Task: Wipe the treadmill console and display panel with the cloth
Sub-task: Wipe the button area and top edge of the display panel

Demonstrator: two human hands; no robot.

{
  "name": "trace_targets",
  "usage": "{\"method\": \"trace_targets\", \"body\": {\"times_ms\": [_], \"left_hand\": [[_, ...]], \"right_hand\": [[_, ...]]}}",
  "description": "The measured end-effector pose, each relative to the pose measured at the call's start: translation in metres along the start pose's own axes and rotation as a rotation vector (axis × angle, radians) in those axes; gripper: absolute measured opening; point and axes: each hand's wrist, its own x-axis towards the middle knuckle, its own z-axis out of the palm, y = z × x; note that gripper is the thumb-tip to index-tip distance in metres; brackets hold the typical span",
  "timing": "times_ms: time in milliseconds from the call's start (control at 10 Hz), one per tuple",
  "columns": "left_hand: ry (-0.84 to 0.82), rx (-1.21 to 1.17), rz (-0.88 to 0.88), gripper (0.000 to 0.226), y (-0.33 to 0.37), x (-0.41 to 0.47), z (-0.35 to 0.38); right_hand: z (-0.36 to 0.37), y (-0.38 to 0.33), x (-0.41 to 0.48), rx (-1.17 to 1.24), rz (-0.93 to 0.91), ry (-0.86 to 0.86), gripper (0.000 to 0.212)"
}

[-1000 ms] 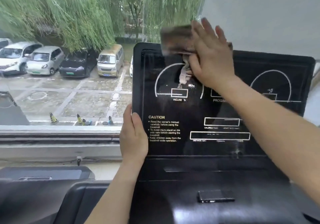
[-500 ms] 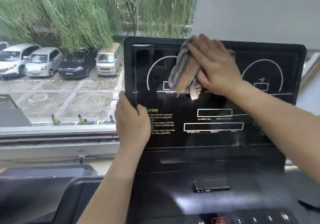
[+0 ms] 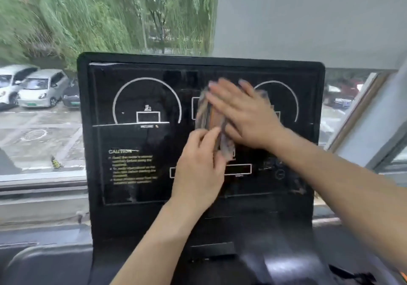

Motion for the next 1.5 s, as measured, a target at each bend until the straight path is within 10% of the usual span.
{"method": "trace_targets", "body": {"times_ms": [200, 400, 500, 800, 1100, 1500], "left_hand": [[0.131, 0.235, -0.048, 0.015, 0.022, 0.066, 0.026], [0.012, 0.257, -0.079, 0.012, 0.036, -0.031, 0.078], [0.138, 0.324, 0.071, 0.038, 0.047, 0.019, 0.091], [0.309, 0.5, 0.265, 0.043, 0.086, 0.127, 0.124], [-0.226, 0.561, 0.274, 0.044, 0.06, -0.069, 0.163], [-0.008, 0.794, 0.626, 0.016, 0.123, 0.117, 0.178]], "right_hand": [[0.008, -0.015, -0.028, 0.127, 0.347, 0.13, 0.064], [0.016, -0.022, -0.141, 0.17, -0.046, -0.075, 0.052], [0.007, 0.046, -0.1, 0.111, 0.039, 0.045, 0.056], [0.0, 0.094, -0.052, 0.164, 0.742, 0.217, 0.064], [0.031, -0.078, -0.225, 0.485, 0.818, 0.155, 0.063], [-0.01, 0.075, -0.123, 1.328, 1.408, 0.164, 0.025]]}}
